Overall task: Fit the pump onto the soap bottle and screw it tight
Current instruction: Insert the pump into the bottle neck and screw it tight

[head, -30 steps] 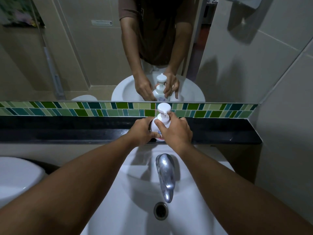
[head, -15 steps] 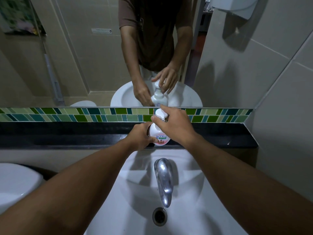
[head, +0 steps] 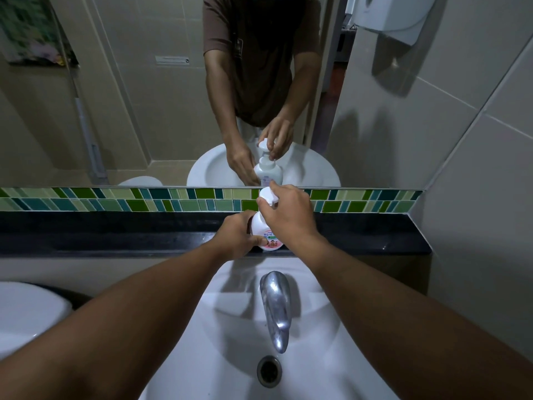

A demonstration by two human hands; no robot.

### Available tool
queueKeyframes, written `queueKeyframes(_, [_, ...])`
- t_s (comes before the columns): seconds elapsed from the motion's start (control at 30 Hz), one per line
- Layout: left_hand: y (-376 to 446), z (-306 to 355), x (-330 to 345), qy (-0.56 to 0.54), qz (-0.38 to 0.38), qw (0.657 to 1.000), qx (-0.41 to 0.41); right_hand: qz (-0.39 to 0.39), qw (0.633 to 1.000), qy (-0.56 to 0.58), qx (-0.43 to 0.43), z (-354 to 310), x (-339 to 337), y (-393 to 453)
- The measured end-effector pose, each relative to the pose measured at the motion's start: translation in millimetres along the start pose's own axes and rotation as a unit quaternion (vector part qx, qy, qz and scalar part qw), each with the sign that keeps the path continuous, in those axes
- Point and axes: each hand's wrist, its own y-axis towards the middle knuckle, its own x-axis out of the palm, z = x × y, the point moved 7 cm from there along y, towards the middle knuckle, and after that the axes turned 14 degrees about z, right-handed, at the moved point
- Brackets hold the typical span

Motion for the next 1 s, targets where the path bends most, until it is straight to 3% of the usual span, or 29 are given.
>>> queueKeyframes(0.47, [1,16,-21,-0.036,-0.037,0.998,-0.029,-0.017,1.0,0.014,-0.021,-11,-14,10])
queueKeyframes(1.0, [-1,2,-1,-0.005,-0.025,0.999,-0.024,-0.027,0.999,0.033,-0.009,9,-5,1])
